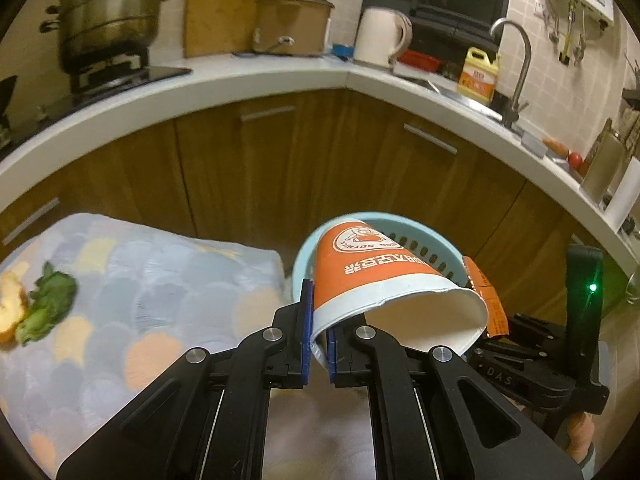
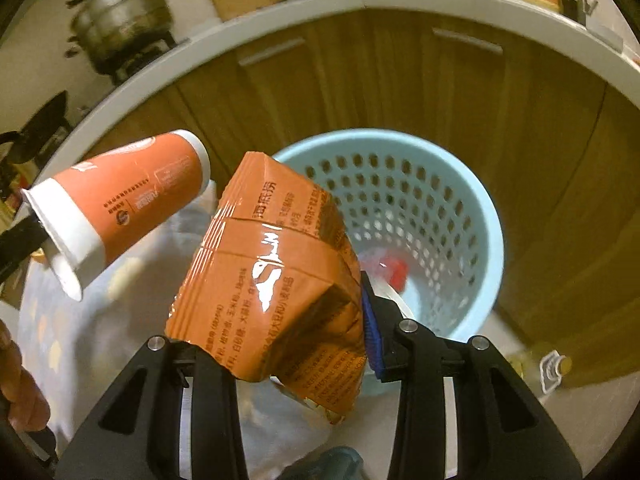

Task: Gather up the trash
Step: 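Carry the orange cup and snack bag over the basket and open both tools, then move both tools back over the table toward the orange peel and greens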

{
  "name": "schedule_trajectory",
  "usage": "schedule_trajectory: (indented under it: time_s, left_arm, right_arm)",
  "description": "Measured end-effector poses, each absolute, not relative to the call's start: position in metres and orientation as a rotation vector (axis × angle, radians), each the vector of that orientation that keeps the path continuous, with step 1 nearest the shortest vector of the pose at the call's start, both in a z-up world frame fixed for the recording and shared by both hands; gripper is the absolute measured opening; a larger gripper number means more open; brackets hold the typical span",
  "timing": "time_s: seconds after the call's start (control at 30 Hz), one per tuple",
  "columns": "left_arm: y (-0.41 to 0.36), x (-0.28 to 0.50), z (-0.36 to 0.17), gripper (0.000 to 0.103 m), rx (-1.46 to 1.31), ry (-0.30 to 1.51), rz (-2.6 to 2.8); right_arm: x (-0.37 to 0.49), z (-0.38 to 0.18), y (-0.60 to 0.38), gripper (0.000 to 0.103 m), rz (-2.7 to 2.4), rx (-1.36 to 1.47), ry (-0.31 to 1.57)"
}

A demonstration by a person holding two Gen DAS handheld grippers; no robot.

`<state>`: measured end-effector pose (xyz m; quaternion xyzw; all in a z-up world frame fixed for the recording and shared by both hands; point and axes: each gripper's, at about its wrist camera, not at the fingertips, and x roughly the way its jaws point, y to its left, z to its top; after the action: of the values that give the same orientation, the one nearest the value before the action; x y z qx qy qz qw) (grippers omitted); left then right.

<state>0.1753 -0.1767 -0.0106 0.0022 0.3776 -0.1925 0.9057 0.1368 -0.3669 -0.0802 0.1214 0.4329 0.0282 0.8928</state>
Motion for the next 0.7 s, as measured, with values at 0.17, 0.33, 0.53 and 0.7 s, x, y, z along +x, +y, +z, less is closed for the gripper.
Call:
schedule_trajectory:
  time_s: [0.17, 0.33, 0.53, 0.7]
  left_arm:
    - [-0.185, 0.194, -0.030, 0.004, -0.054, 0.852, -0.430]
    - [-0.199, 0.205, -0.047, 0.006, -0.030, 0.908, -0.441]
    - [-0.202, 0.205, -0.062, 0.040, -0.005, 0.947, -0.447]
    - [-0.202, 0.198, -0.063, 0.043, 0.015, 0.946, -0.468]
  right_arm:
    - [0.144, -0.093, -0.373, 0.040, 0.045, 0.287, 0.946]
    - [0.148, -0.099, -0.376, 0.064, 0.029, 0.291, 0.968]
    - [0.146, -0.102, -0.374, 0.065, 0.029, 0.269, 0.983]
    - [0.141, -0.099, -0.370, 0.065, 0.035, 0.271, 0.968]
